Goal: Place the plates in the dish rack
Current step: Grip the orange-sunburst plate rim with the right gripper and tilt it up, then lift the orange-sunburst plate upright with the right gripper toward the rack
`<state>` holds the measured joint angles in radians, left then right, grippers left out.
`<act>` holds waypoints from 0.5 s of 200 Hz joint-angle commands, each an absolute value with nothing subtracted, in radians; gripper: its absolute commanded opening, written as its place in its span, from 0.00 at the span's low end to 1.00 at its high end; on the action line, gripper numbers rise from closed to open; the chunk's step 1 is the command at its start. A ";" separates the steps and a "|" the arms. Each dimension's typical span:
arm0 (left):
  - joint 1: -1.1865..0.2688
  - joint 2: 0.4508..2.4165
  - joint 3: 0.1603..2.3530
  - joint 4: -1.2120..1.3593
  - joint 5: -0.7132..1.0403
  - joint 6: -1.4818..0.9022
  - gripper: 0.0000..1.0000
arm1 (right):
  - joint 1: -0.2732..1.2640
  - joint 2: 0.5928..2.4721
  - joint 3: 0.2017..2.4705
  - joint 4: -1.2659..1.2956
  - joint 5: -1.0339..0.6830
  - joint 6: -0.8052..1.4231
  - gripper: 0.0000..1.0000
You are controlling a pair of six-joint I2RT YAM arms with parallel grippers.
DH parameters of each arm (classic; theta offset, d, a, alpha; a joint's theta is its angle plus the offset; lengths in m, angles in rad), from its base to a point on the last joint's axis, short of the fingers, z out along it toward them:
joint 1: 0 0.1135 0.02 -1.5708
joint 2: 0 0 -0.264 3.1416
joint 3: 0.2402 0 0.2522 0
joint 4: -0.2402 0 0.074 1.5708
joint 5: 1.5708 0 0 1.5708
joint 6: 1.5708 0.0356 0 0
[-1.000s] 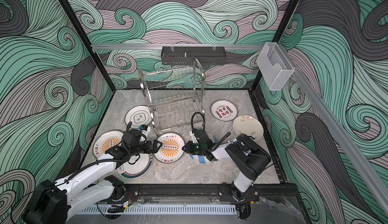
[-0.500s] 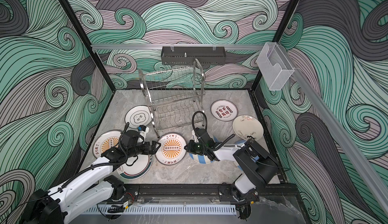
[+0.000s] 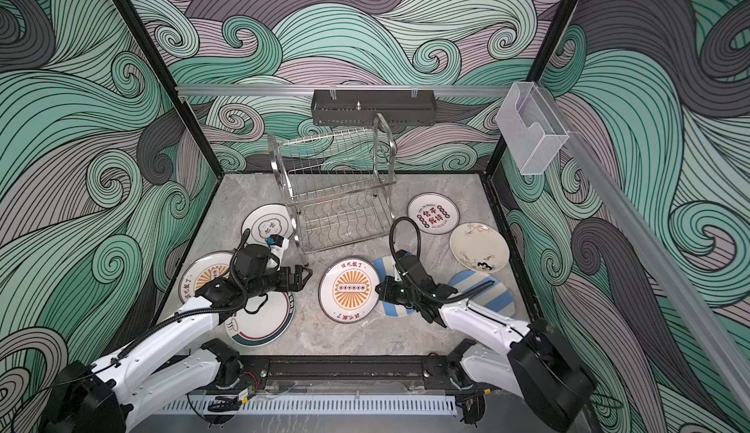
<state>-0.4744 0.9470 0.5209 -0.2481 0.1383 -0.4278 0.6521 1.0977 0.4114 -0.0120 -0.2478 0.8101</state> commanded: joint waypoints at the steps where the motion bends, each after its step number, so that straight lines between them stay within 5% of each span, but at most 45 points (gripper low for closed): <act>1: -0.480 0.963 0.552 -0.273 0.088 -0.439 0.99 | 0.640 1.019 0.442 -0.080 -0.203 0.742 0.00; 100: -0.479 0.972 0.690 -0.380 0.201 -0.434 0.99 | 0.582 0.884 0.630 -0.345 -0.217 0.585 0.00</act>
<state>-0.4744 0.9905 0.6231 -0.3046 0.1574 -0.4301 0.6029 0.9459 0.5323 -0.2733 -0.2169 0.6510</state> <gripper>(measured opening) 0.986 0.072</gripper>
